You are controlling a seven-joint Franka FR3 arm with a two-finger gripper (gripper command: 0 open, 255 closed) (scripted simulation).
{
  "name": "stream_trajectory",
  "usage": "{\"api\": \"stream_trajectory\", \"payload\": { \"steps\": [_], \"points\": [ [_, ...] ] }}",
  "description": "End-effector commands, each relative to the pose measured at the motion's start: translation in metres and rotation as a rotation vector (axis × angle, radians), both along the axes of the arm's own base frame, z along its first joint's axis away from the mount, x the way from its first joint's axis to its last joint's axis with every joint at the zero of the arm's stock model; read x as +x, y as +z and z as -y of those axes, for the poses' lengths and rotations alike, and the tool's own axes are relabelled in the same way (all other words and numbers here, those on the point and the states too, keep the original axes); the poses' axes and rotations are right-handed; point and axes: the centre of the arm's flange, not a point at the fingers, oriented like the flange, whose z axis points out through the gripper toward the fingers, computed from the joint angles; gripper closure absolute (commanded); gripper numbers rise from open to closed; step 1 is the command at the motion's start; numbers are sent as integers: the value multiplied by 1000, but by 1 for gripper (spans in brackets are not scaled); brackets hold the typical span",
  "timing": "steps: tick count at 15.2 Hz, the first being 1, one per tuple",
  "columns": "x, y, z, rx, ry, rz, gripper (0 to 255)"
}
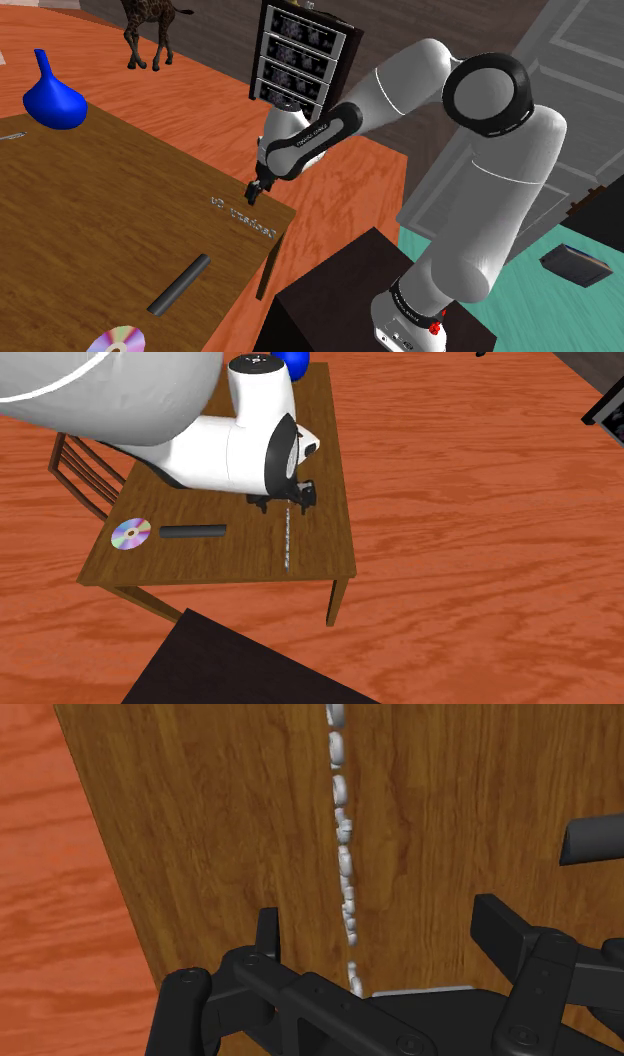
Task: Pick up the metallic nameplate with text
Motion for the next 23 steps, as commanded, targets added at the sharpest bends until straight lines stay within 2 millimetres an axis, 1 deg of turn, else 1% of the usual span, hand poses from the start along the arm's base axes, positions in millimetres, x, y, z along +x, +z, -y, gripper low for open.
{"api": "stream_trajectory", "payload": {
  "steps": [1, 7, 14, 15, 17, 18, 23],
  "points": [
    [14, -24, -6, -4, 18, 10, 0],
    [54, -84, -34, -18, 69, 36, 0],
    [54, -121, -34, -18, 69, 36, 0],
    [53, -124, -34, -18, 69, 36, 0],
    [53, -124, -34, -18, 69, 36, 0],
    [53, -124, -34, -18, 69, 36, 255],
    [53, -124, -34, -18, 69, 36, 255]
  ]
}}
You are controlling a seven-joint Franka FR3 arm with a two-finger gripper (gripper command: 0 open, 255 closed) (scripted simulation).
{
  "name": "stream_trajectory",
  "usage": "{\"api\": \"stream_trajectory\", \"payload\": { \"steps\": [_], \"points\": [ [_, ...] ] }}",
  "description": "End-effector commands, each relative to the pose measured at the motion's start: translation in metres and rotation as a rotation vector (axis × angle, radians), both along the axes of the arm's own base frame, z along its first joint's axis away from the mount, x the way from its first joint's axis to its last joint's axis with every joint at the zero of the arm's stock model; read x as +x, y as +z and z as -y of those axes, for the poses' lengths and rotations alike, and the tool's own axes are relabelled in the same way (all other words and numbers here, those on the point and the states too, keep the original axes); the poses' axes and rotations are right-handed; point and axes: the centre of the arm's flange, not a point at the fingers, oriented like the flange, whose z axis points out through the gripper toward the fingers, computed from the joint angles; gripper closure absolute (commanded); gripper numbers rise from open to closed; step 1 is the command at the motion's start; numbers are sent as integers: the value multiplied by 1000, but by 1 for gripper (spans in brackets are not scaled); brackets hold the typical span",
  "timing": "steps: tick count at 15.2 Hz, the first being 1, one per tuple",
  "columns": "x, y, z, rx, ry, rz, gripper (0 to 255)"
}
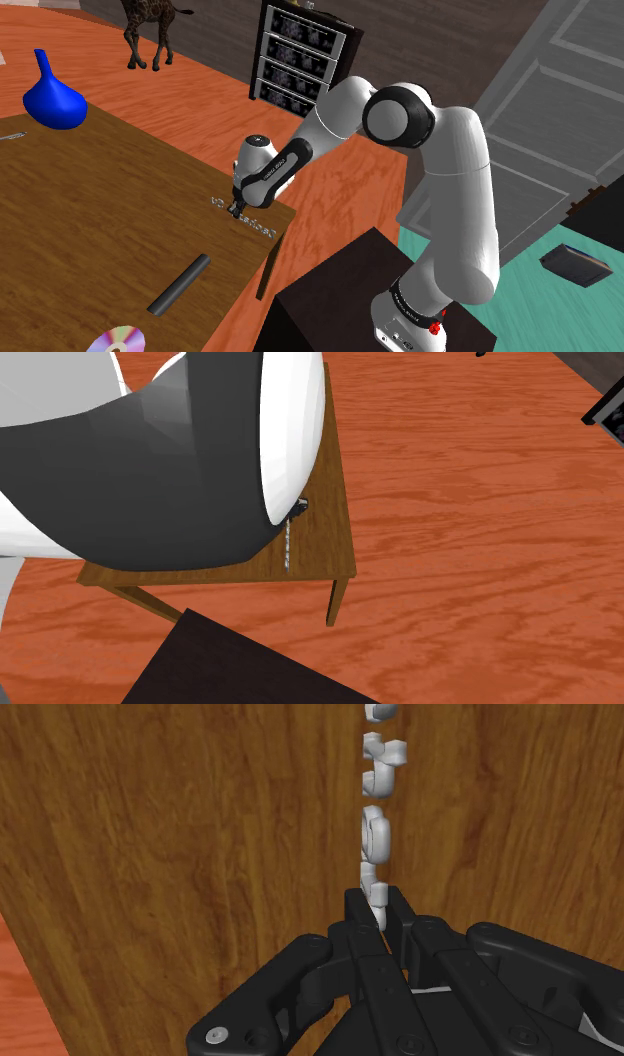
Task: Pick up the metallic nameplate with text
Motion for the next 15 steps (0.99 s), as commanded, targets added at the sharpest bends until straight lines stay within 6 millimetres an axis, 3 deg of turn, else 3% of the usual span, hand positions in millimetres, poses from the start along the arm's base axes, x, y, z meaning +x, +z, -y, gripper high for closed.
{"api": "stream_trajectory", "payload": {
  "steps": [1, 4, 15],
  "points": [
    [0, 0, 0, 0, 0, 0, 255],
    [0, 0, 0, 0, 0, 0, 255],
    [0, 58, 0, 0, 0, 0, 255]
  ]
}}
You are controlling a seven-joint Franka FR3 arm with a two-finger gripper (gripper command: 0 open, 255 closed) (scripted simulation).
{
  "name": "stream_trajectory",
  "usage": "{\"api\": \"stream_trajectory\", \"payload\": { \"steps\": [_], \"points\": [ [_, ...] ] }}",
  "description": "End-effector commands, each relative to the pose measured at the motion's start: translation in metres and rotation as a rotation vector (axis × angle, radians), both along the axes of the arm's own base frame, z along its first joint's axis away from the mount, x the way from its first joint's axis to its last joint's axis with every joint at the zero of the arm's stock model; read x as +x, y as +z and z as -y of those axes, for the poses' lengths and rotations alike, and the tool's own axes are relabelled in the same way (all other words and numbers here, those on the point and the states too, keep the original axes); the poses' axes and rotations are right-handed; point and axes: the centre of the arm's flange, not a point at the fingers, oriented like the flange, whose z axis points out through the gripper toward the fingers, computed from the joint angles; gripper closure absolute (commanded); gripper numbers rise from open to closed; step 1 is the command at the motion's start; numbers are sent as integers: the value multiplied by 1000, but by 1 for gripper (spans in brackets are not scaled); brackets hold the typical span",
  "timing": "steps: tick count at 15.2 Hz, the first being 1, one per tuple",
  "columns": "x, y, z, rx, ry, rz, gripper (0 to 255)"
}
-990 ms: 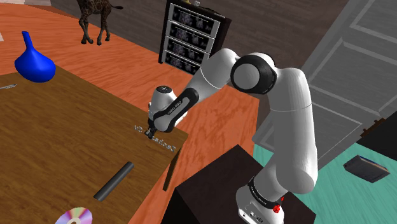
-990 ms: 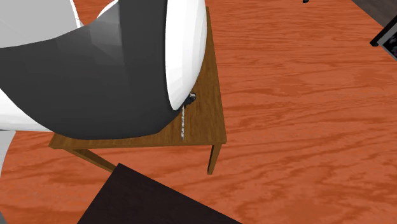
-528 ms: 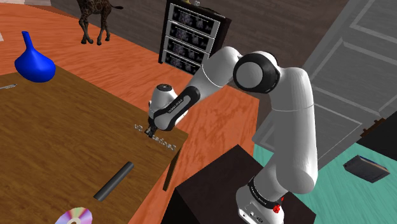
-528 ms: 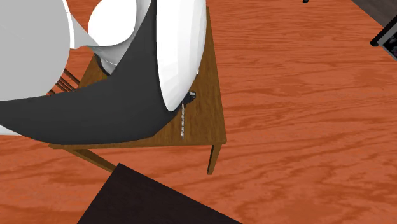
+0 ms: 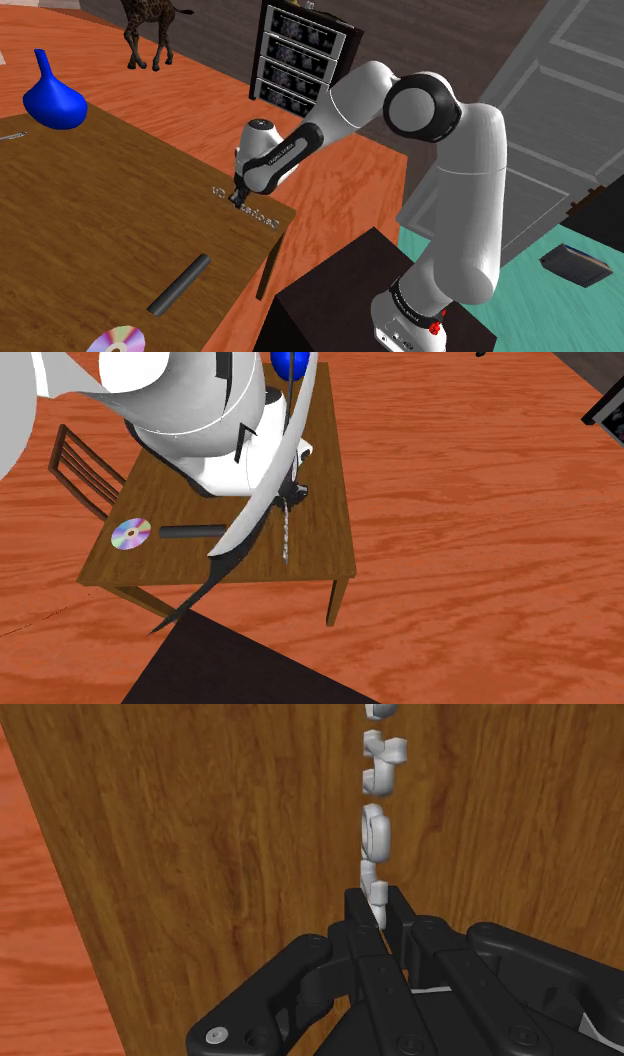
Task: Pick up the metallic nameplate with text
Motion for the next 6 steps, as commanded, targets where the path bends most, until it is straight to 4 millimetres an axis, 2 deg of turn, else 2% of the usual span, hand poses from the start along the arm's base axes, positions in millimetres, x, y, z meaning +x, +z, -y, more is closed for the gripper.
{"api": "stream_trajectory", "payload": {
  "steps": [1, 4, 6],
  "points": [
    [0, 11, 0, 0, 0, 0, 255],
    [0, 27, 0, 0, 0, 0, 255],
    [0, 28, 0, 0, 0, 0, 255]
  ]
}}
